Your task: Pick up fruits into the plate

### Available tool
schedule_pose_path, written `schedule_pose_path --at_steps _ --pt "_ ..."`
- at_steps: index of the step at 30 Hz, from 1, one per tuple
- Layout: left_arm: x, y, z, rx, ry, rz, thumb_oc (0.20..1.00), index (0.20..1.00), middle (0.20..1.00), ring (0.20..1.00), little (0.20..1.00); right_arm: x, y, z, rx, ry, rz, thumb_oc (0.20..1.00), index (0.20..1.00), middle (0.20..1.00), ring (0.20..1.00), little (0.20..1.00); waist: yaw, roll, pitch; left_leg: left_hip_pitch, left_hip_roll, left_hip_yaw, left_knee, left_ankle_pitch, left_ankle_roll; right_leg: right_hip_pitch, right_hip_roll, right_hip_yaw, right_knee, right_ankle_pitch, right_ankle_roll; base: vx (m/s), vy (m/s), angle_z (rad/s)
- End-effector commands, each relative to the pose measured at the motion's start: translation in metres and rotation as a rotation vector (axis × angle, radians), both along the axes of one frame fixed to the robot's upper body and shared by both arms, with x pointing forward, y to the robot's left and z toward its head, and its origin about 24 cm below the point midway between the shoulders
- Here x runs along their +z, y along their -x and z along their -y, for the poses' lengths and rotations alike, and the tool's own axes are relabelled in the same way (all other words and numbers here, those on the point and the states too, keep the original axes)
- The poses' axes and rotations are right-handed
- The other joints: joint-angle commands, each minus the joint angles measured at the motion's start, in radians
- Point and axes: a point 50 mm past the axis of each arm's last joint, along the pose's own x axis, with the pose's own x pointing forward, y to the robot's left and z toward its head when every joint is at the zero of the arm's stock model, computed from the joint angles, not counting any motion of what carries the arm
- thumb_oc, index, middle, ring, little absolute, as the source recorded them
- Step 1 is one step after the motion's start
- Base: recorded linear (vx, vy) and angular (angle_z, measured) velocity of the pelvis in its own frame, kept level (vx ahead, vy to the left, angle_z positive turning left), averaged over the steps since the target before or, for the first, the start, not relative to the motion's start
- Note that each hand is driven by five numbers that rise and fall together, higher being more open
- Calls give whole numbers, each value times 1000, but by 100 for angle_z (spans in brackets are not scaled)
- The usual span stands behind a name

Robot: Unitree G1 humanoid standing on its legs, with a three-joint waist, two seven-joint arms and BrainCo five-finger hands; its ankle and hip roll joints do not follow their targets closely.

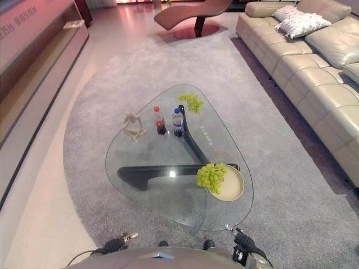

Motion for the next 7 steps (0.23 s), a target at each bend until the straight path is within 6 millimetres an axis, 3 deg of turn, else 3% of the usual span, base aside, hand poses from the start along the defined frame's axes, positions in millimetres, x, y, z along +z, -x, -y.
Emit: schedule_pose_path --at_steps 1,7 --pt "-2 -4 8 13 25 -20 1000 1000 1000 1000 1000 -3 5 -4 81 -13 -79 1000 1000 1000 1000 1000 1 2 25 -10 -63 64 87 -106 46 -3 -16 -8 88 -30 25 11 35 1" --pt "-2 -6 12 11 44 -17 1000 1000 1000 1000 1000 -3 6 -6 118 -13 -83 1000 1000 1000 1000 1000 -5 8 17 -3 -64 70 75 -105 49 -2 -21 -2 77 -22 31 0 13 0"
